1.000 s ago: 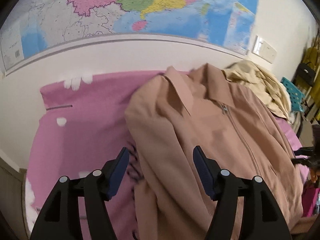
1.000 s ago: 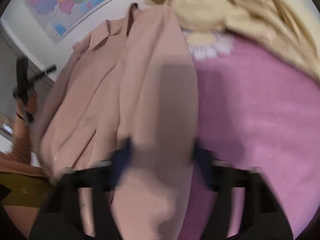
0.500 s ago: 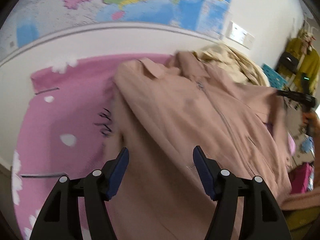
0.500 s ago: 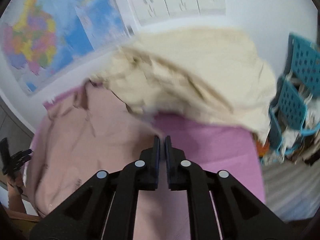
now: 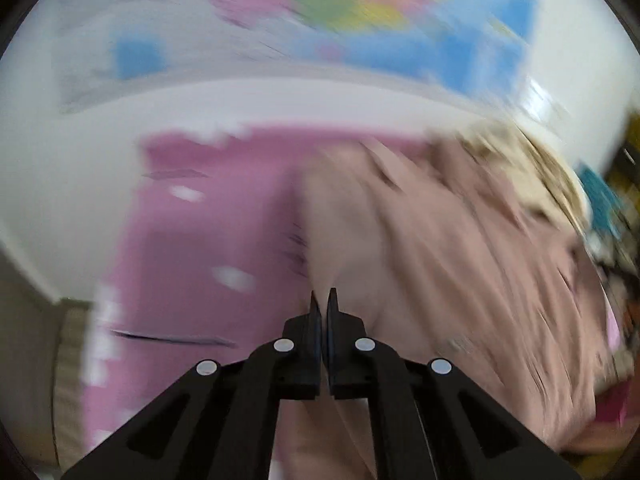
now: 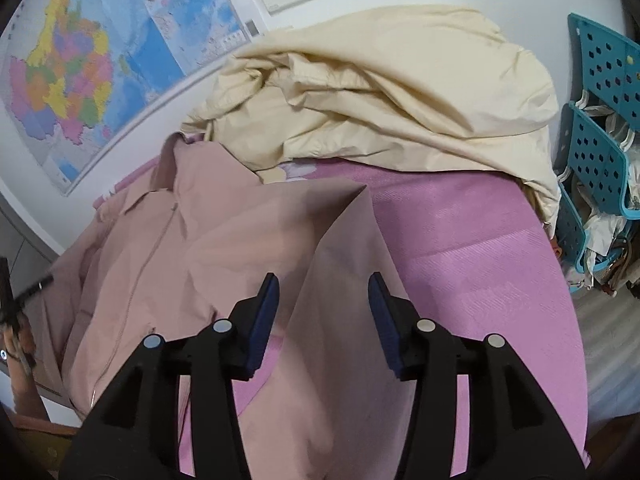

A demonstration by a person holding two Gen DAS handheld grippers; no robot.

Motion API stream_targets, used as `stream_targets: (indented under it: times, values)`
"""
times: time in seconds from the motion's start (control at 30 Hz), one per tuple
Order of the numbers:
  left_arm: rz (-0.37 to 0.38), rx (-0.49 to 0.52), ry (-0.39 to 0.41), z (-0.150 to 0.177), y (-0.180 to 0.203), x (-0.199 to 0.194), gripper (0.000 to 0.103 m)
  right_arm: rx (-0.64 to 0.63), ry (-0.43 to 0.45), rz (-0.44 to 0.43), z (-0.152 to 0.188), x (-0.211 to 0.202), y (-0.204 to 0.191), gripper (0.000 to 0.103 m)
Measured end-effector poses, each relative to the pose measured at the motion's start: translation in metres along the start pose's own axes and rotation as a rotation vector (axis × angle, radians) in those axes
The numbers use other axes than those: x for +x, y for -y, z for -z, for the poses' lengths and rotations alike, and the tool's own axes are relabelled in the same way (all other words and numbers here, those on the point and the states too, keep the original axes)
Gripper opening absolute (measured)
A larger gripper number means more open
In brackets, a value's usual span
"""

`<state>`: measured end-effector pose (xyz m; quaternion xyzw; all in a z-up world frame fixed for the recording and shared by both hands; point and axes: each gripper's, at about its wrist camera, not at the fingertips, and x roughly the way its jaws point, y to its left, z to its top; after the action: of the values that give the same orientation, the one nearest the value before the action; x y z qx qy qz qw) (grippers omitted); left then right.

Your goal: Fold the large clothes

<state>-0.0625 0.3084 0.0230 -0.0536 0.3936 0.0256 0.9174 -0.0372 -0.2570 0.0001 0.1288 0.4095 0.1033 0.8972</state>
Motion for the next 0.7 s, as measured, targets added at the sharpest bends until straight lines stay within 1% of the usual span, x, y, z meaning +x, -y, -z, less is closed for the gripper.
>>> stream_targets:
  times: [0.03, 0.1, 0.13, 0.17, 0.2, 0.23, 0.27, 0.33, 0.4, 0.43, 0.47, 0.53, 0.57, 0.6, 0.63, 0.67, 0.7]
  values:
    - [-0.045, -0.021, 0.003, -0.005, -0.011, -0.001, 0.002, -0.005, 0.001, -0.005, 0.003, -0.002, -0.002, 0.047]
    - [-0.17, -0.051, -0.02, -0.013, -0.031, 0.006, 0.007, -0.021, 0.0, -0.005, 0.011, -0.007, -0.007, 0.051]
    - [-0.281, -0.045, -0.045, -0.014, -0.038, 0.016, 0.017, -0.031, -0.004, -0.004, 0.016, -0.008, -0.009, 0.054]
    - [-0.365, -0.034, -0.057, -0.014, -0.041, 0.025, 0.031, -0.045, -0.011, 0.0, 0.021, -0.008, -0.013, 0.057]
    - [-0.43, -0.03, -0.068, -0.013, -0.041, 0.032, 0.035, -0.062, -0.021, 0.007, 0.027, -0.008, -0.018, 0.058]
    - [-0.449, -0.034, -0.079, -0.011, -0.04, 0.04, 0.036, -0.078, -0.03, 0.013, 0.031, -0.007, -0.022, 0.061]
    - [-0.429, -0.052, -0.08, -0.01, -0.037, 0.043, 0.036, -0.101, -0.041, 0.026, 0.037, -0.005, -0.027, 0.065]
    - [-0.36, -0.077, -0.055, -0.009, -0.032, 0.041, 0.036, -0.158, -0.062, 0.05, 0.047, -0.002, -0.039, 0.071]
    - [-0.301, -0.069, -0.003, -0.01, -0.023, 0.03, 0.037, -0.223, -0.089, 0.082, 0.056, 0.004, -0.05, 0.075]
    - [-0.26, -0.062, 0.043, -0.012, -0.016, 0.02, 0.04, -0.263, -0.103, 0.114, 0.06, 0.008, -0.056, 0.075]
    - [-0.217, -0.06, 0.077, -0.014, -0.012, 0.012, 0.045, -0.29, -0.113, 0.138, 0.064, 0.013, -0.061, 0.076]
    - [-0.103, -0.047, 0.144, -0.017, -0.003, -0.006, 0.048, -0.319, -0.141, 0.152, 0.07, 0.022, -0.063, 0.075]
    - [-0.062, -0.03, 0.162, -0.019, 0.002, -0.011, 0.05, -0.325, -0.152, 0.183, 0.073, 0.028, -0.06, 0.07]
    - [-0.037, -0.012, 0.176, -0.019, 0.008, -0.016, 0.051, -0.317, -0.128, 0.176, 0.075, 0.029, -0.057, 0.069]
    - [-0.015, 0.014, 0.191, -0.018, 0.019, -0.02, 0.052, -0.304, -0.113, 0.174, 0.074, 0.029, -0.054, 0.055]
    - [-0.001, 0.032, 0.196, -0.019, 0.027, -0.021, 0.052, -0.292, -0.106, 0.186, 0.072, 0.028, -0.051, 0.032]
    - [0.02, 0.058, 0.199, -0.016, 0.039, -0.021, 0.052, -0.258, -0.11, 0.174, 0.069, 0.027, -0.045, 0.015]
